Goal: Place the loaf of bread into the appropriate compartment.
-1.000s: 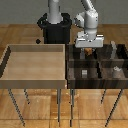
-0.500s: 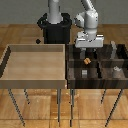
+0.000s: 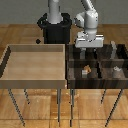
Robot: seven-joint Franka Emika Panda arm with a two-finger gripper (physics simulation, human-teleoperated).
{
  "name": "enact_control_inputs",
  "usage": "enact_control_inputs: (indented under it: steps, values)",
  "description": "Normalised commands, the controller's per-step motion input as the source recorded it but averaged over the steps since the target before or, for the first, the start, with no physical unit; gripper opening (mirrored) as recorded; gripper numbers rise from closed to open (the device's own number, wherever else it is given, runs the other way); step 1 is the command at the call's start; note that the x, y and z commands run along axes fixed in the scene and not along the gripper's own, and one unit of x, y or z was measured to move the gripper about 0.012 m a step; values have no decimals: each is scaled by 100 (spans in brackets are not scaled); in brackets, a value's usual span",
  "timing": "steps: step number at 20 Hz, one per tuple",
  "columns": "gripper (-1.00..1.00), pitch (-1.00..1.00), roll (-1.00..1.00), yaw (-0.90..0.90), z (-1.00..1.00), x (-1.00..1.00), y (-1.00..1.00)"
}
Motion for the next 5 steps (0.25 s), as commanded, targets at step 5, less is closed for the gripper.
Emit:
enact_control_inputs:
  steps: [5]
  values:
    - [100,0,0,0,0,0,0]
